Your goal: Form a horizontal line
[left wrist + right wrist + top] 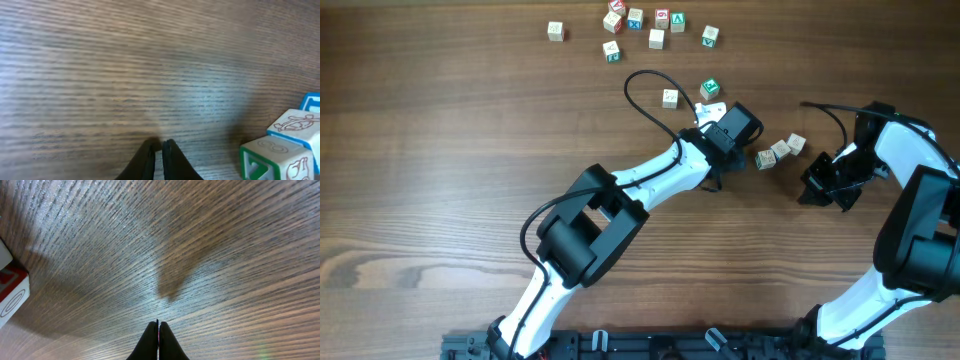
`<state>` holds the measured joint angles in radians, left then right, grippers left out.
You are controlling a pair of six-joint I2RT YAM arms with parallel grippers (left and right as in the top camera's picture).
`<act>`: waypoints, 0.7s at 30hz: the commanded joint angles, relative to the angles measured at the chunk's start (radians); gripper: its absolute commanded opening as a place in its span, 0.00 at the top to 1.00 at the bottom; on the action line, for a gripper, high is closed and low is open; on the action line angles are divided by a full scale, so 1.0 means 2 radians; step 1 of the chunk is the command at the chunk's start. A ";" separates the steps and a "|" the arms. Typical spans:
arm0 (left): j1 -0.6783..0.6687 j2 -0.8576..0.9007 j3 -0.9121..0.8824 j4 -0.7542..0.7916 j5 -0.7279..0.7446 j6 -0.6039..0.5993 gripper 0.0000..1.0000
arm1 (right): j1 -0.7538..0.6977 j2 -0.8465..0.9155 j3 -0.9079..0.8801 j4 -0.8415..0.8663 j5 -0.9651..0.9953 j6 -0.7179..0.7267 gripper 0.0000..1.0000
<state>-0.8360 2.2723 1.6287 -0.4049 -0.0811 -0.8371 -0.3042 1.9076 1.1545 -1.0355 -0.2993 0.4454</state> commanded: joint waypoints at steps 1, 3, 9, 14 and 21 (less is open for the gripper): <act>0.007 0.035 -0.021 0.013 0.030 -0.005 0.92 | 0.002 0.009 0.001 0.006 -0.008 0.005 0.96; 0.007 0.035 -0.021 0.030 0.044 -0.015 0.95 | 0.002 0.009 0.001 0.011 -0.008 0.005 0.96; 0.007 0.035 -0.021 0.046 0.090 -0.034 0.96 | 0.002 0.009 0.001 0.029 -0.008 0.000 0.96; 0.007 0.027 -0.021 0.041 0.102 -0.031 0.96 | 0.002 0.009 0.001 0.084 -0.009 0.000 0.96; 0.008 0.014 -0.021 0.027 0.089 -0.017 0.96 | 0.002 0.008 0.002 0.146 -0.007 -0.001 0.96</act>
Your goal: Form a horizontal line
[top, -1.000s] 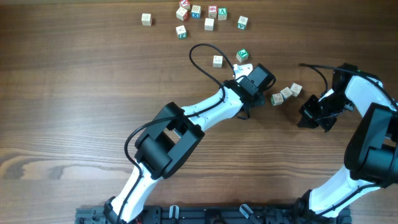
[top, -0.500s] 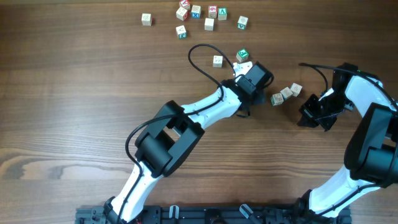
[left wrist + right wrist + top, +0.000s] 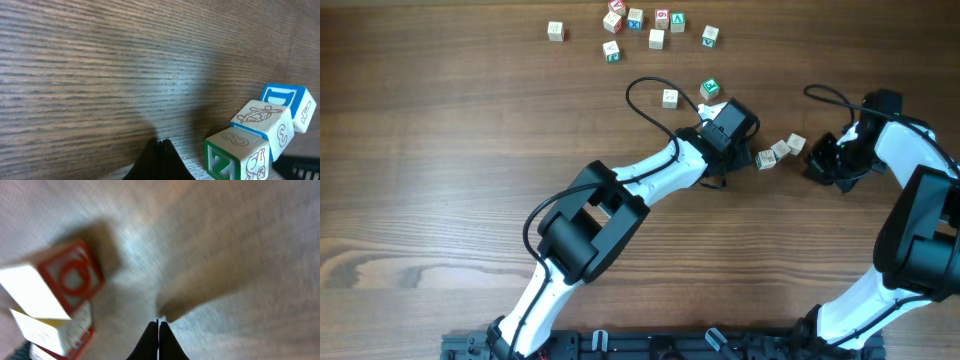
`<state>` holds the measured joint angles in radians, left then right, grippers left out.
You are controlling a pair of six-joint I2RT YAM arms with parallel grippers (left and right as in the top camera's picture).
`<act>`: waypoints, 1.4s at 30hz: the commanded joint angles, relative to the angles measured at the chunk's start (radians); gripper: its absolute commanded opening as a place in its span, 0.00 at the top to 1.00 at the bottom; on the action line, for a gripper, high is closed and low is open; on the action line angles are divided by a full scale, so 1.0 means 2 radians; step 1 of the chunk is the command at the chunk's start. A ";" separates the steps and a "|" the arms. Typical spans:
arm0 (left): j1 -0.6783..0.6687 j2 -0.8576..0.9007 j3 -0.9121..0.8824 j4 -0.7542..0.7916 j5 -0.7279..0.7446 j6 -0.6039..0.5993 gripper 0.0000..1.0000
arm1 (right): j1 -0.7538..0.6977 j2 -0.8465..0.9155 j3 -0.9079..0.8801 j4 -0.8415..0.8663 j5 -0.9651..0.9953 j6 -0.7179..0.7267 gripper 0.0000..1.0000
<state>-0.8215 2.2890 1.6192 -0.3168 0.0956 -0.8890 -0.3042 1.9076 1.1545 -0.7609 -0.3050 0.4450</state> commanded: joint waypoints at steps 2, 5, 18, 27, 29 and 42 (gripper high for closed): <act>0.002 0.005 -0.017 -0.019 0.000 0.009 0.96 | 0.002 0.008 0.004 0.008 0.011 0.000 0.95; 0.005 0.005 -0.017 -0.026 0.000 0.009 0.96 | 0.002 0.008 0.008 0.005 0.061 0.001 0.96; 0.039 0.000 -0.017 -0.060 0.001 -0.009 0.96 | 0.002 0.008 0.097 0.059 0.076 -0.045 0.96; 0.046 -0.001 -0.017 -0.069 0.001 -0.020 0.96 | 0.044 0.031 0.096 0.143 0.005 -0.067 0.96; 0.050 -0.001 -0.017 -0.073 0.001 -0.020 0.96 | 0.058 0.044 0.096 0.138 0.030 -0.068 0.95; 0.054 -0.001 -0.017 -0.077 0.006 -0.018 0.96 | 0.073 0.064 0.096 0.106 0.187 0.002 0.96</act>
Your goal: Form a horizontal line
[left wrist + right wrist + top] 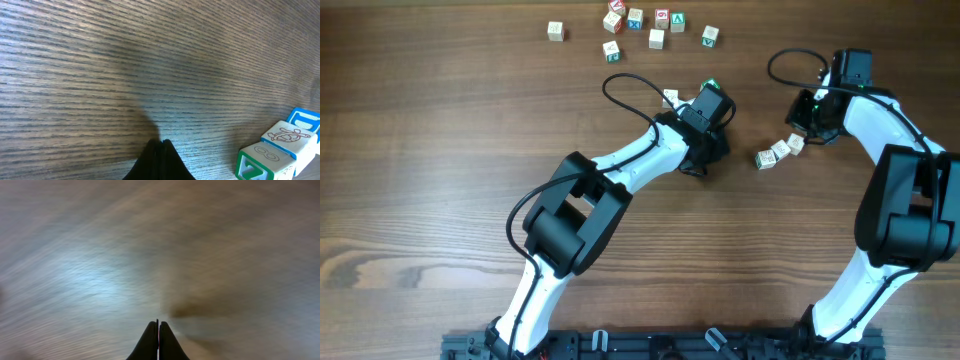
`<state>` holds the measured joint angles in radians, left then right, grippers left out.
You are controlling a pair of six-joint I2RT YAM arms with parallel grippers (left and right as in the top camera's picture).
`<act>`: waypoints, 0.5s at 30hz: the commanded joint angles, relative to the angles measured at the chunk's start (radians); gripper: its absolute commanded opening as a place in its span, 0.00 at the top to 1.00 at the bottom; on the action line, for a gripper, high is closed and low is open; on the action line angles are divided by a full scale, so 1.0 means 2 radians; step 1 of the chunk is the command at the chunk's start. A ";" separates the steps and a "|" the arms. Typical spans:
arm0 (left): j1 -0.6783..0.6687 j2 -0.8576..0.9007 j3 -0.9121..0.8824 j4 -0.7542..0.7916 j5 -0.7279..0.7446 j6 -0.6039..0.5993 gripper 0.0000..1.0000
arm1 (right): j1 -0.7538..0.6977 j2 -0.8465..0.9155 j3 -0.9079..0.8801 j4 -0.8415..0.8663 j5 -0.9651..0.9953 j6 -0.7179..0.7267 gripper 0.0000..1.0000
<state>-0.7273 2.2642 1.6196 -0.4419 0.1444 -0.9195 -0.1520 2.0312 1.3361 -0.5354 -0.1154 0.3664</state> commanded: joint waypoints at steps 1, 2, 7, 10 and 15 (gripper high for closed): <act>0.007 0.011 -0.017 -0.015 -0.019 -0.002 0.96 | -0.003 0.001 0.006 -0.014 0.113 0.042 0.96; 0.007 0.011 -0.017 -0.015 -0.019 -0.002 0.96 | -0.004 0.001 0.009 -0.027 0.135 0.055 0.96; 0.007 0.011 -0.017 -0.013 -0.019 -0.003 0.96 | -0.004 0.001 0.011 -0.079 0.168 0.092 0.96; 0.007 0.011 -0.017 -0.013 -0.019 -0.003 0.96 | -0.004 0.001 0.011 -0.109 0.145 0.092 0.96; 0.007 0.011 -0.017 -0.013 -0.019 -0.002 0.96 | -0.004 0.001 0.011 -0.110 0.101 0.072 0.96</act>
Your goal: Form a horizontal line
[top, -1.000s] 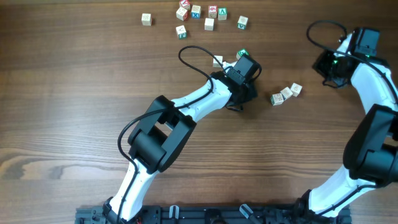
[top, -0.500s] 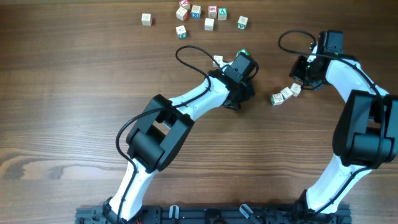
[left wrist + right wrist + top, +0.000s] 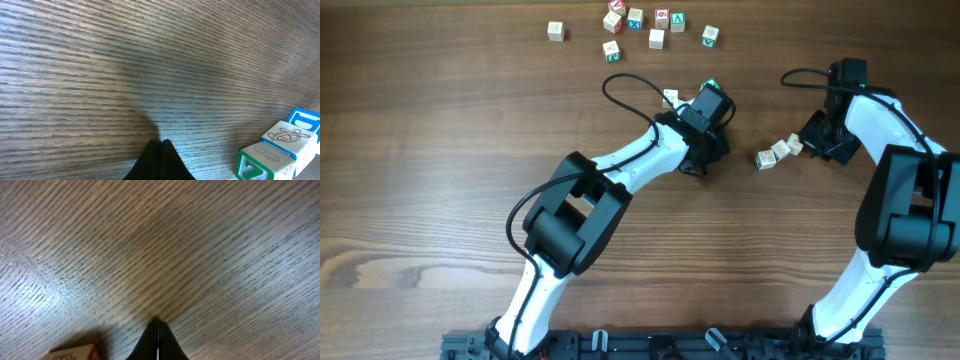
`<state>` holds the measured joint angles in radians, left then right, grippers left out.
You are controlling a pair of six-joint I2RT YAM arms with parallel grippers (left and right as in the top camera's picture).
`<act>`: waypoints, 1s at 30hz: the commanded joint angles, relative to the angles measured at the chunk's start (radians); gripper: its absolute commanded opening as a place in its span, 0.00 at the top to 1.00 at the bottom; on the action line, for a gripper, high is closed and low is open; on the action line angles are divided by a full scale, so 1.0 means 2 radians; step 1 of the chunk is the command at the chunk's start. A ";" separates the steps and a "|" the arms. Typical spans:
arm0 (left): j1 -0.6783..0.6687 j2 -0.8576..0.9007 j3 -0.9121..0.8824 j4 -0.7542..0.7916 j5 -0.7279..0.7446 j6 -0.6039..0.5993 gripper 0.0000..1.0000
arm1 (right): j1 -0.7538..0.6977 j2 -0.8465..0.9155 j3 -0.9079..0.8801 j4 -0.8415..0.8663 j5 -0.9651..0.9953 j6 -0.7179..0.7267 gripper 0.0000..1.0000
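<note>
Three small picture blocks lie in a slanted row: left block, middle block, right block. My left gripper is shut and empty, a short way left of the row. In the left wrist view its tips touch bare wood, and the green block, turtle block and blue block show at lower right. My right gripper is shut and empty beside the row's right end. Its tips rest on wood, a red-marked block at lower left.
Several loose blocks lie scattered along the far edge around a white block. One more white block and a green block sit just behind my left wrist. Both arms' cables loop over the wooden table.
My right gripper has moved from behind the row to beside its right end, still shut. The left gripper and the three blocks have not moved.
First my left gripper stood shut near the row's left end and the right one shut below and right of it. Then the right was closer to the right end. Later the left was farther left and the right behind the row. Now the right is beside the end block.
</note>
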<state>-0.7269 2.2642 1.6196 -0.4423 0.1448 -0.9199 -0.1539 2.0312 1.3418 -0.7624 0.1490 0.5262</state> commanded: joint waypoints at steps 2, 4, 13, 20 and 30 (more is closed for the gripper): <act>0.007 0.011 -0.017 -0.013 -0.019 -0.002 0.96 | -0.003 0.001 0.008 0.012 -0.035 -0.015 0.96; 0.007 0.011 -0.017 -0.013 -0.019 -0.002 0.96 | -0.003 0.001 0.008 0.022 -0.035 -0.018 0.96; 0.007 0.011 -0.017 -0.017 -0.023 -0.002 0.96 | -0.003 0.001 0.008 0.055 -0.061 -0.063 0.96; 0.007 0.011 -0.017 -0.017 -0.024 -0.002 0.96 | -0.003 0.001 0.008 0.085 -0.120 -0.102 0.96; 0.007 0.011 -0.017 -0.017 -0.024 -0.002 0.96 | -0.003 0.001 0.008 0.047 0.023 0.002 0.96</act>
<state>-0.7261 2.2631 1.6196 -0.4480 0.1436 -0.9195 -0.1558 2.0312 1.3437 -0.6243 -0.0055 0.3843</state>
